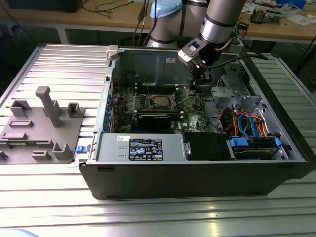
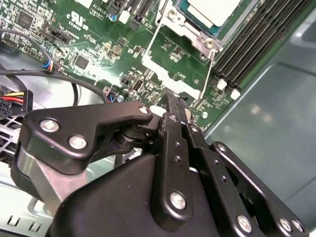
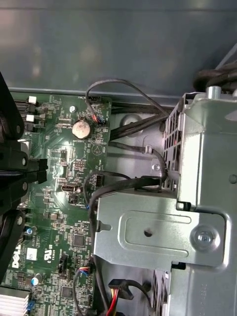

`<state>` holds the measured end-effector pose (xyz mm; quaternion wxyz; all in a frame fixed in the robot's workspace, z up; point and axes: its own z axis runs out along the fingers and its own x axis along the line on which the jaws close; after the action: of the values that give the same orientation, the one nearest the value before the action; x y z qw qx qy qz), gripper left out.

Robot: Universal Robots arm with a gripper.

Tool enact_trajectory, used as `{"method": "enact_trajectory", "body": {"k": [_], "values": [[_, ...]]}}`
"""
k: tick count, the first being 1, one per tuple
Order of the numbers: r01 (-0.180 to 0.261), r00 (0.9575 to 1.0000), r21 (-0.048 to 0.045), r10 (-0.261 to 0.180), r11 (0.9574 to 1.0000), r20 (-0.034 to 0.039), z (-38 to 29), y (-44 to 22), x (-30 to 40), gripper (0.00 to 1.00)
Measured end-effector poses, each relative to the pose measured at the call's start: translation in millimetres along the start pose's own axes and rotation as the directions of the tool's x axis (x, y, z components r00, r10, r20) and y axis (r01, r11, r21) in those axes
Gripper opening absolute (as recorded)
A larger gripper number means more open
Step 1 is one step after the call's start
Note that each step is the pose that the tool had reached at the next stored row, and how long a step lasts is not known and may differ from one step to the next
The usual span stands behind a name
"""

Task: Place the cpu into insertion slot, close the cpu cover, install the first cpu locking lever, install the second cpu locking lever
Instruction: 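Close the cpu cover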

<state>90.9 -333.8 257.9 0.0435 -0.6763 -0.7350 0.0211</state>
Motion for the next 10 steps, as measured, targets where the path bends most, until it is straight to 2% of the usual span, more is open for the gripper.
{"method": "enact_trajectory", "body": {"k": [4, 10], "values": [[0.000, 1.0000, 0.0061, 0.000, 1.0000, -0.0006, 7.6, 3.6, -1.0, 0.11], [0.000, 1.0000, 0.0065, 0.000, 1.0000, -0.0008, 10.4, 3.6, -1.2, 0.11]]}}
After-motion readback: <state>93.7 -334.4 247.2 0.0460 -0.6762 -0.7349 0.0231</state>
